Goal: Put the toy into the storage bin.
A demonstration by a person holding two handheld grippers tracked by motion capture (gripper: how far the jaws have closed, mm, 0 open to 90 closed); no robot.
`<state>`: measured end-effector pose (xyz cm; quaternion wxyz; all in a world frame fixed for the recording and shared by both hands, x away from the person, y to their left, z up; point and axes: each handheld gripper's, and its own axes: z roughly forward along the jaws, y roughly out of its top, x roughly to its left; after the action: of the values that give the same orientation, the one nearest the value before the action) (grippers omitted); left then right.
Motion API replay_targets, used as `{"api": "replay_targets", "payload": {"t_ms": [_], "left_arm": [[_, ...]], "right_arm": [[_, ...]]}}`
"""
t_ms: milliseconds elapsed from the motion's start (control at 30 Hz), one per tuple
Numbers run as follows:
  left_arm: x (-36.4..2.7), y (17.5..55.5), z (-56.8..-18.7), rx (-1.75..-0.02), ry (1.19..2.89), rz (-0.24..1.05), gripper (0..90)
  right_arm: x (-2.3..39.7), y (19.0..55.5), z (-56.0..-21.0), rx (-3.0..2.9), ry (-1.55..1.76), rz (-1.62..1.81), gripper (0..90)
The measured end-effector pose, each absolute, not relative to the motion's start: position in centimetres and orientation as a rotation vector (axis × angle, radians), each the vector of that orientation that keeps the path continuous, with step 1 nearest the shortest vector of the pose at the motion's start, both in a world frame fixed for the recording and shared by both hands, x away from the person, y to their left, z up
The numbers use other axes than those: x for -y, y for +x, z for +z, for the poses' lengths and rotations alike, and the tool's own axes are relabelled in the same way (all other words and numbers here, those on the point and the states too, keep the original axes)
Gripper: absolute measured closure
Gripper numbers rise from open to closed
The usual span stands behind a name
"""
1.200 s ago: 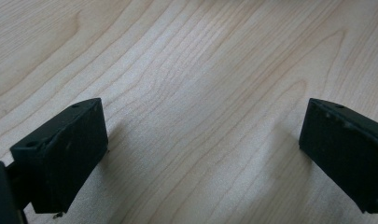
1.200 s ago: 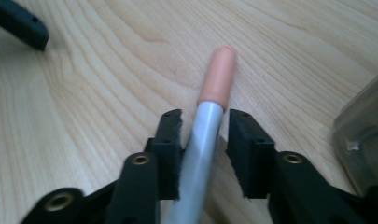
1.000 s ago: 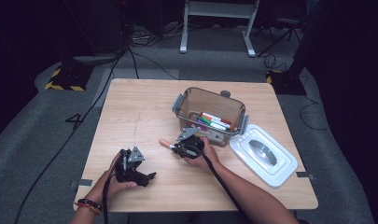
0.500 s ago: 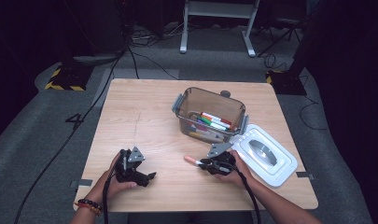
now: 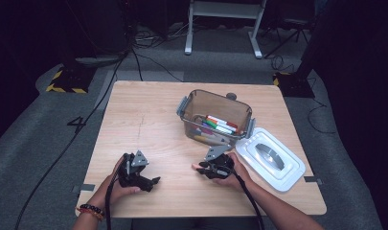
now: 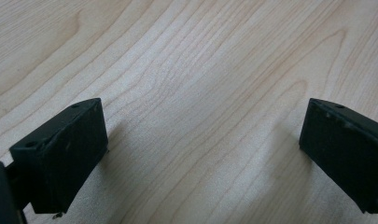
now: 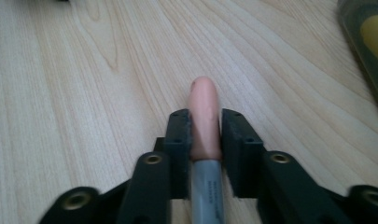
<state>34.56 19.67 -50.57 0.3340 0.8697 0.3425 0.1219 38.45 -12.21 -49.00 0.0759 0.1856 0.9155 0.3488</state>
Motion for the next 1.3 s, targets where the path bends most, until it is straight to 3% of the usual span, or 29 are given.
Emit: {"api": "replay_targets", "payload": {"t_ms": [300,933,1300], "left_arm": [[-19.7,34.5,-50.6,-0.896,2.268,0.318,1.3],[-19.7,34.6,-50.6,-0.893,2.27,0.32,1.2],[-19.7,34.6,-50.6,-0.893,2.271,0.319,1.2]], "right_arm": [[13.8,37.9,-48.4,-2.744,0.546,1.089,74.5],[22.0,35.9,-37.6,-2.451,0.569,1.375,74.6],[23.9,39.1,-32.6,-2.348,0.592,1.341,74.6]]}}
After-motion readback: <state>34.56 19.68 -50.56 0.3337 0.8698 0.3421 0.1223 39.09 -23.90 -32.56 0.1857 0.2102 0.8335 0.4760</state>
